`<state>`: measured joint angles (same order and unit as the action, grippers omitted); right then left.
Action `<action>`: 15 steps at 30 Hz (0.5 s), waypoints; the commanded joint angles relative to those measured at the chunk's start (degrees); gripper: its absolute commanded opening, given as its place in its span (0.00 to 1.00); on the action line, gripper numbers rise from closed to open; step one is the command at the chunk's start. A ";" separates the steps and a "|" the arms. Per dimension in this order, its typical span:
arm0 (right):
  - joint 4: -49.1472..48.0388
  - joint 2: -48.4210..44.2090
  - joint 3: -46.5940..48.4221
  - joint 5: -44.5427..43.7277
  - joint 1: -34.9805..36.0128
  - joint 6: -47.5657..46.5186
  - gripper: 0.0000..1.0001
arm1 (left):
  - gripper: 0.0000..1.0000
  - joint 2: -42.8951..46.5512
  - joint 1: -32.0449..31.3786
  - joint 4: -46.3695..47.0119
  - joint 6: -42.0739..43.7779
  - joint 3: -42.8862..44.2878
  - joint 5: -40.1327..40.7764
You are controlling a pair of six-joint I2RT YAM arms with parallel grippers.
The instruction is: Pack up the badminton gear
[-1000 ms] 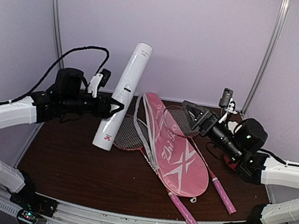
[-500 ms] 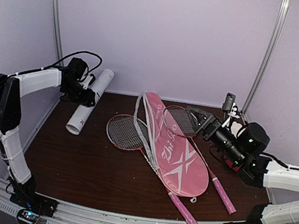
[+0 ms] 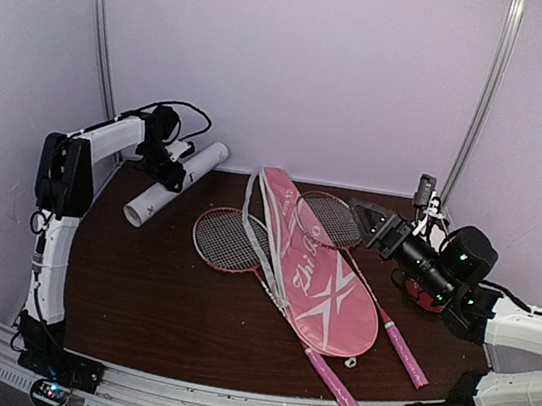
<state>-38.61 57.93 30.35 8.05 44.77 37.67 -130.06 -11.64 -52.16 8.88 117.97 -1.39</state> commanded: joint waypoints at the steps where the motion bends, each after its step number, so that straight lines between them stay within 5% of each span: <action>1: 4.65 -2.23 -0.61 1.50 -1.05 -1.29 1.00 | 0.23 -4.88 0.89 -4.33 5.18 6.53 1.34; 10: 19.88 -2.23 4.10 -0.02 -1.88 -5.37 1.00 | 0.59 -6.65 1.37 -3.82 5.94 8.41 1.97; 15: 30.69 0.20 8.62 -1.55 -2.15 -8.30 1.00 | 0.70 -6.59 1.43 -3.82 5.71 8.94 1.69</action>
<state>-18.06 56.66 34.68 8.10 43.13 32.77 -137.43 -10.70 -55.86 13.85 124.42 0.21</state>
